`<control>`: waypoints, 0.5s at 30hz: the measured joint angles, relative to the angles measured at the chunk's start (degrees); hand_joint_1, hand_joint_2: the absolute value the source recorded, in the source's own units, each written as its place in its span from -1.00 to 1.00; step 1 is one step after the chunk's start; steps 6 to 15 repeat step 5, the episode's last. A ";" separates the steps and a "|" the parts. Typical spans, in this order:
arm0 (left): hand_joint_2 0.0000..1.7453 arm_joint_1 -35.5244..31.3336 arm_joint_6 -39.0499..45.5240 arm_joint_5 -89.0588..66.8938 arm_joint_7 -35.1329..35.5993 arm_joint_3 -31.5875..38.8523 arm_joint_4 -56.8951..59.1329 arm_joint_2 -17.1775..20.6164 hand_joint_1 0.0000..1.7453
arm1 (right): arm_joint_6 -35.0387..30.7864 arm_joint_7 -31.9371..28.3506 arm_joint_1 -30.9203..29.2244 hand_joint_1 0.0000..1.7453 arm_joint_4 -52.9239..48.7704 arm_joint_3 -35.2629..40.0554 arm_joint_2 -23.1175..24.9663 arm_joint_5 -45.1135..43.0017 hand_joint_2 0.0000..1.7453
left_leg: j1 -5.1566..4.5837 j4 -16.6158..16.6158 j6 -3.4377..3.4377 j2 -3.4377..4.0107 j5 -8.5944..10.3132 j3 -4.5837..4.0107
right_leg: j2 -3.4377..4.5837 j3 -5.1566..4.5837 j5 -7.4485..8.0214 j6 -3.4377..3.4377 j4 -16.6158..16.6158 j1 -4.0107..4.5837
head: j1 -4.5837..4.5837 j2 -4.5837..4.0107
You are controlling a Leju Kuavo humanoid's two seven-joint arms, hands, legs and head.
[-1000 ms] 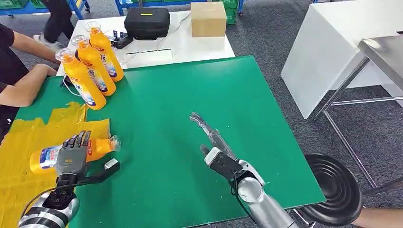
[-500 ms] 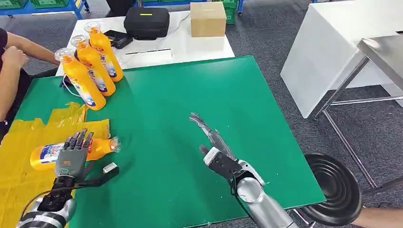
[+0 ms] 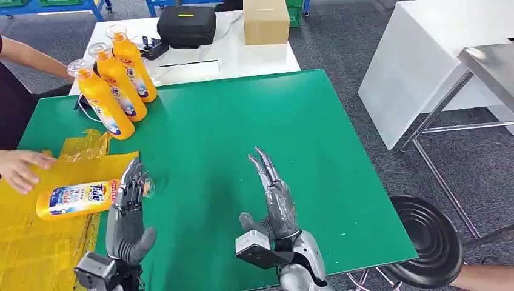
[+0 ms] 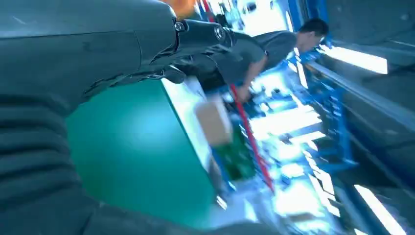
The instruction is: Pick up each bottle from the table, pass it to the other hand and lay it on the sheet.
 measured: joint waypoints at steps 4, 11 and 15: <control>-1.00 2.04 -2.65 1.49 -0.22 -2.34 -2.51 -0.74 -1.00 | 0.07 -0.77 0.64 -1.00 -0.43 0.46 1.46 0.26 -1.00 | 0.01 -0.01 -0.01 -0.01 0.01 -0.01 | -0.01 0.03 0.00 0.00 0.00 0.01 | -0.02 0.00; -1.00 2.14 -3.67 1.51 0.52 -2.84 -2.44 -1.17 -1.00 | 0.22 -1.07 0.72 -1.00 -0.35 0.70 2.01 0.24 -1.00 | 0.01 -0.01 -0.01 -0.02 0.02 -0.01 | -0.01 0.05 0.00 -0.01 0.00 0.01 | 0.00 0.02; -1.00 2.14 -3.67 1.51 0.52 -2.84 -2.44 -1.17 -1.00 | 0.22 -1.07 0.72 -1.00 -0.35 0.70 2.01 0.24 -1.00 | 0.01 -0.01 -0.01 -0.02 0.02 -0.01 | -0.01 0.05 0.00 -0.01 0.00 0.01 | 0.00 0.02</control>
